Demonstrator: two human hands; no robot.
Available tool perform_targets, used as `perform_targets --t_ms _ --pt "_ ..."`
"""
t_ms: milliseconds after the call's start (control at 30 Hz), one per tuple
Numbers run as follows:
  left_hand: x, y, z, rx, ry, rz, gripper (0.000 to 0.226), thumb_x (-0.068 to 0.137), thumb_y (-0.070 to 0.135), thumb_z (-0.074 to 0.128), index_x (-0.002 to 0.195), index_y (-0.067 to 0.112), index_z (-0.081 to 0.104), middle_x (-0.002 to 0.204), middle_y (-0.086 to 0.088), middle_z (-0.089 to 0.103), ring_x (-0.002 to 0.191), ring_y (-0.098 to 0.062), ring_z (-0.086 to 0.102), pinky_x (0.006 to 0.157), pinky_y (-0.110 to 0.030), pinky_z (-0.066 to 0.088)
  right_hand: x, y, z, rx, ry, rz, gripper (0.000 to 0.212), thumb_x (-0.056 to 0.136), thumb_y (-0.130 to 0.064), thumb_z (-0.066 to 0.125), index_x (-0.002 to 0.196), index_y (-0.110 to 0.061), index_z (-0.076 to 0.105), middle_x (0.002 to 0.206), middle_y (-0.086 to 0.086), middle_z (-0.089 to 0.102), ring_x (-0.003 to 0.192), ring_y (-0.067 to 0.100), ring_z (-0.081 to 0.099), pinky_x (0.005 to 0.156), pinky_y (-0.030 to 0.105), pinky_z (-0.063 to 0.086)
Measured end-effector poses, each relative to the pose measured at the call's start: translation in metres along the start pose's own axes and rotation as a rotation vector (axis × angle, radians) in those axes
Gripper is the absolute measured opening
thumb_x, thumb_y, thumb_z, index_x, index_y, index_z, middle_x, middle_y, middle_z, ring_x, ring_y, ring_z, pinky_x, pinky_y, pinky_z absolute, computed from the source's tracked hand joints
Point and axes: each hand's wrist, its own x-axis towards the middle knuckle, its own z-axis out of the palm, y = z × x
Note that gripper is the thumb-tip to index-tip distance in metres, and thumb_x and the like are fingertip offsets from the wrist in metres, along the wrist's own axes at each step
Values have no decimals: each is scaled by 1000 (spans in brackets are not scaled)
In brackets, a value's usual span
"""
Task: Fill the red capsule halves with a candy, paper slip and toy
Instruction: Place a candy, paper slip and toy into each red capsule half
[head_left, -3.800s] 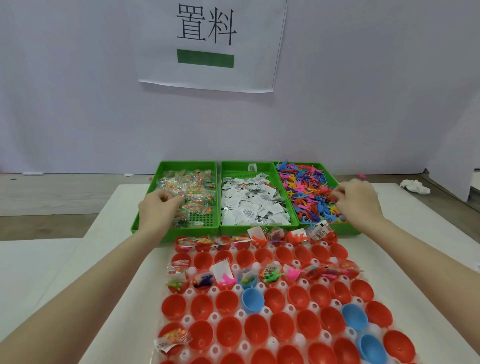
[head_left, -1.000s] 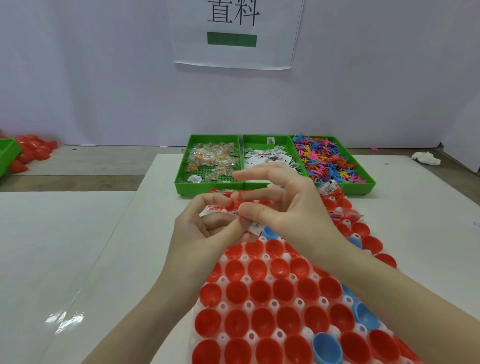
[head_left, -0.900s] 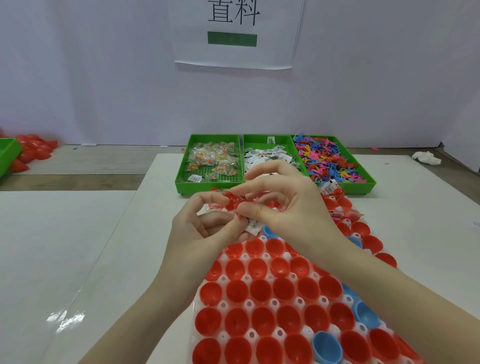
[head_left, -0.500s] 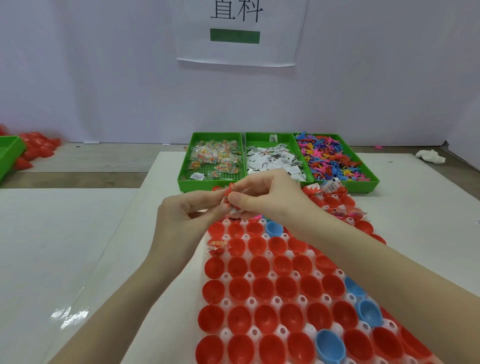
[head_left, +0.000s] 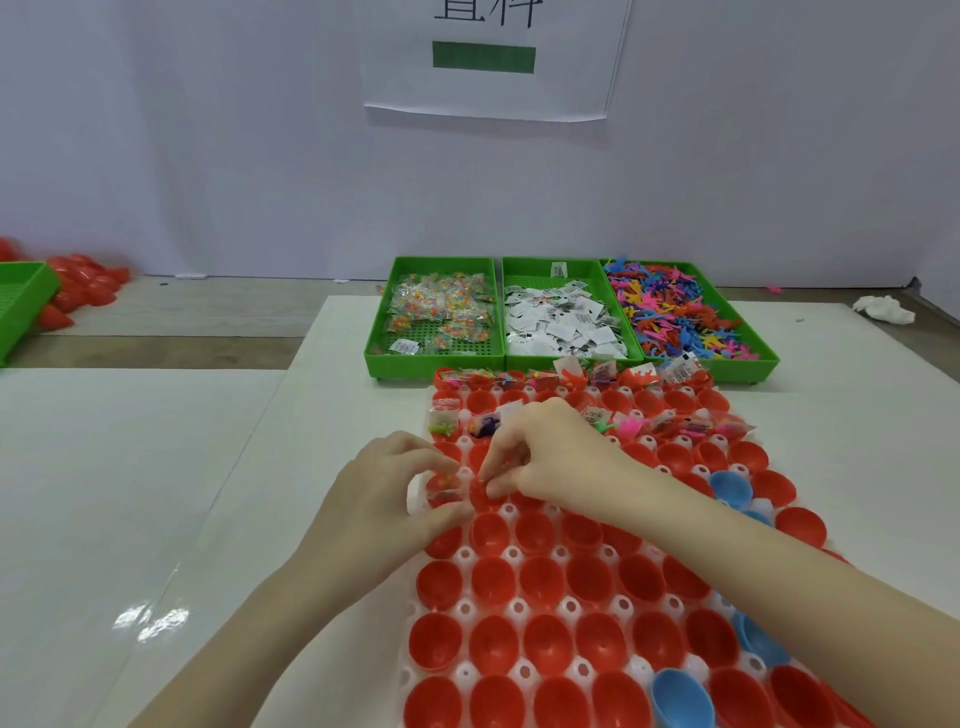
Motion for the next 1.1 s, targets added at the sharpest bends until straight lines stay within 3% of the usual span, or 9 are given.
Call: perform_targets --t_ms 100,167,233,433,600,800,900,1000,1100 --pt "0 -1 3 -15 -2 -5 25 72 39 73 95 28 70 94 23 48 96 2 46 80 -4 34 0 -4 4 -62 -36 0 25 75 10 55 87 -2 73 85 9 72 76 10 66 74 29 54" --pt "-1 -2 3 -15 -6 4 23 74 39 71 94 27 72 96 22 50 98 1 47 82 -8 35 1 -6 6 -126 -70 -49 27 74 11 51 89 1 71 91 13 68 84 23 66 75 38 55" --pt "-3 -4 3 14 -15 18 23 76 41 69 94 28 72 98 19 52 99 0 47 85 -13 36 1 -8 7 -146 -97 -66 25 75 9 51 89 2 71 93 12 63 85 24 63 75 39 55" --pt "-4 -5 1 -76 10 18 39 76 54 47 89 30 74 92 19 52 94 0 49 80 -8 35 5 -11 6 -181 -65 -39 23 77 -1 62 96 -11 69 86 3 60 81 15 54 74 36 53" --pt "-1 -6 6 -57 80 54 25 81 38 58 92 22 74 76 9 59 78 -6 53 71 -16 39 5 -6 1 -113 -25 -13 23 72 -16 75 92 -18 65 76 -6 61 76 11 57 73 34 52" --pt "-1 -8 -2 90 187 239 41 80 52 51 81 16 72 82 9 63 79 -9 57 69 -32 47 3 -1 -16 -11 -79 -32 26 75 -27 74 100 -22 69 91 -10 63 78 0 53 63 5 39" --pt "4 -13 -6 69 253 235 47 83 55 46 85 16 72 89 10 60 86 -5 54 76 -32 41 7 7 -41 115 34 -18 13 76 -31 72 88 -26 72 79 -18 66 70 -7 57 61 1 41" --pt "24 -21 -12 -35 316 149 33 86 41 54 83 13 71 85 13 58 83 -3 52 79 -23 39 20 41 -75 174 360 47 6 79 -26 70 79 -21 72 70 -17 65 63 -5 58 57 3 42" --pt "64 -28 -17 -181 400 -35 14 90 21 59 80 14 67 83 8 59 82 -10 52 66 -11 37 34 103 -104 41 662 275 15 85 -22 64 90 -11 72 85 0 68 79 10 61 74 20 43"
